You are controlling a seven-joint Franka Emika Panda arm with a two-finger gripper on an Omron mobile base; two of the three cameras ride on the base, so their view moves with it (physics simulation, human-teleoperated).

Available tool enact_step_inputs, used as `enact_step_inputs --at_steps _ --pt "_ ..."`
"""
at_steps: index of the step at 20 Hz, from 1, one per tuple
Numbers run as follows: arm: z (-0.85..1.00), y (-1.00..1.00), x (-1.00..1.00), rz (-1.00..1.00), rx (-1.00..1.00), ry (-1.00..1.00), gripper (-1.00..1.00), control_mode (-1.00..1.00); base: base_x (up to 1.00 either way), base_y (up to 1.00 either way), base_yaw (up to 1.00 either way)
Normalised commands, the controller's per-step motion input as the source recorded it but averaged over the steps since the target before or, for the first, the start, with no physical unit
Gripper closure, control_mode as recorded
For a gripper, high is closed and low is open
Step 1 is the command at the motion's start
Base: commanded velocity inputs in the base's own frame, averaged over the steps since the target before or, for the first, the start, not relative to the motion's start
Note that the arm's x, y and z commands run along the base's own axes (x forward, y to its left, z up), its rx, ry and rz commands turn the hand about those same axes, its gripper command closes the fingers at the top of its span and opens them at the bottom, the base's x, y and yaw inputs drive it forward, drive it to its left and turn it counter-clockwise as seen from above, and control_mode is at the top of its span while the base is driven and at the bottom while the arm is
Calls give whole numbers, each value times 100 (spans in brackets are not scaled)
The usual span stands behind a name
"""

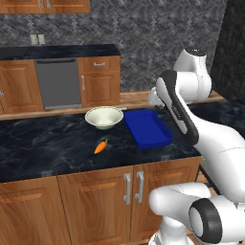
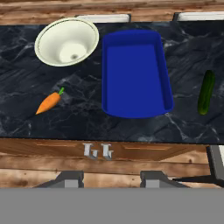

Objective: Place the two vegetables and bowl onto the tray for setting up a vegetable dip station.

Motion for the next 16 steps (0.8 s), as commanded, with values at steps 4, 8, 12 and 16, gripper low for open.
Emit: enact_step_inputs --at_steps 4,8,12,16 --pt "0 0 0 -2 0 0 -100 -100 0 0 0" --pt "-1 3 4 -8 -2 0 -100 -100 0 0 0" --pt "-2 9 14 -6 -6 1 -100 -100 0 0 0" --pt "-8 8 18 -2 -3 0 -100 -100 0 0 0"
